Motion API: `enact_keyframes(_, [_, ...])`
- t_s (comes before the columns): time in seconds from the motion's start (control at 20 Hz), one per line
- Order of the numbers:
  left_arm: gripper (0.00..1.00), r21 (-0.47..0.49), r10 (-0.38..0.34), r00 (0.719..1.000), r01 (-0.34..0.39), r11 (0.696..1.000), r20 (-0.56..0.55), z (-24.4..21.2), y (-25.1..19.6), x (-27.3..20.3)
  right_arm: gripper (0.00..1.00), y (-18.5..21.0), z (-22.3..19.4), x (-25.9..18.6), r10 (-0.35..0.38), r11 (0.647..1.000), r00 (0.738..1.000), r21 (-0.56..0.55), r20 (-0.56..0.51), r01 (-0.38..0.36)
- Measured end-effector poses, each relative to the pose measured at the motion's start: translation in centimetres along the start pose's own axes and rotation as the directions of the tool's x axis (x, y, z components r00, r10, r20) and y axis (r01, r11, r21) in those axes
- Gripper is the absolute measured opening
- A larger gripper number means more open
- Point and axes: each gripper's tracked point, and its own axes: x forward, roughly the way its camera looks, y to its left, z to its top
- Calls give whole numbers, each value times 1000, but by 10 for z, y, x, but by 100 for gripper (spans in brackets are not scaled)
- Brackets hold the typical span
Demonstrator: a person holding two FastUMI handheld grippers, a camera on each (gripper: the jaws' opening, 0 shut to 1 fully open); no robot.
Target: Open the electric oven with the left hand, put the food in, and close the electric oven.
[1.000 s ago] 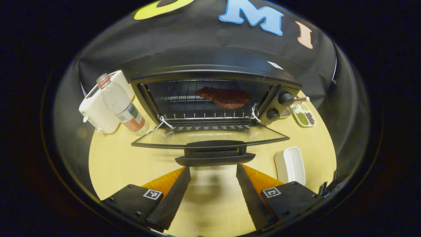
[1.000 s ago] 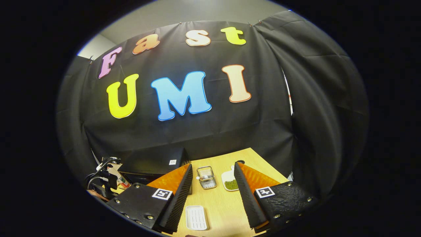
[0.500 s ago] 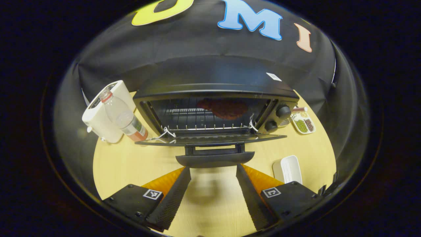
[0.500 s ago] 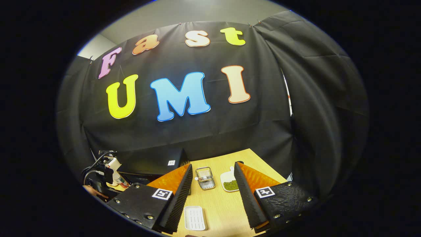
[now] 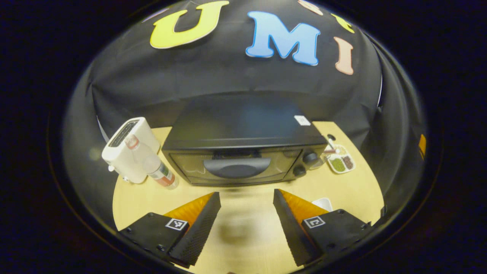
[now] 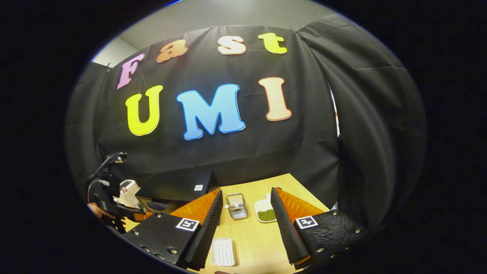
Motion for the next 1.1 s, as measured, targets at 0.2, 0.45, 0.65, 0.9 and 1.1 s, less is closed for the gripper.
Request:
enact_keyframes(0.2, [98, -42, 11, 965, 0, 999, 260, 59, -22, -71, 77, 10, 17, -5, 47, 999, 999, -25, 25, -46])
enact_keyframes(0.45, [98, -30, 79, 852, -74, 997, 517, 112, -40, -177, 77, 25, 60, -18, 113, 993, 990, -33, 86, -111])
enact_keyframes(0.65, [91, -24, 79, 796, -81, 996, 601, 133, -52, -236, 77, 40, 94, -34, 151, 988, 979, -31, 136, -148])
enact_keyframes(0.9, [98, -18, 67, 785, -70, 997, 615, 137, -43, -261, 77, 49, 115, -49, 115, 993, 976, -43, 187, -109])
enact_keyframes(1.1, [97, -21, 72, 785, -75, 997, 616, 133, -25, -265, 77, 59, 109, -56, 104, 995, 978, -26, 181, -100])
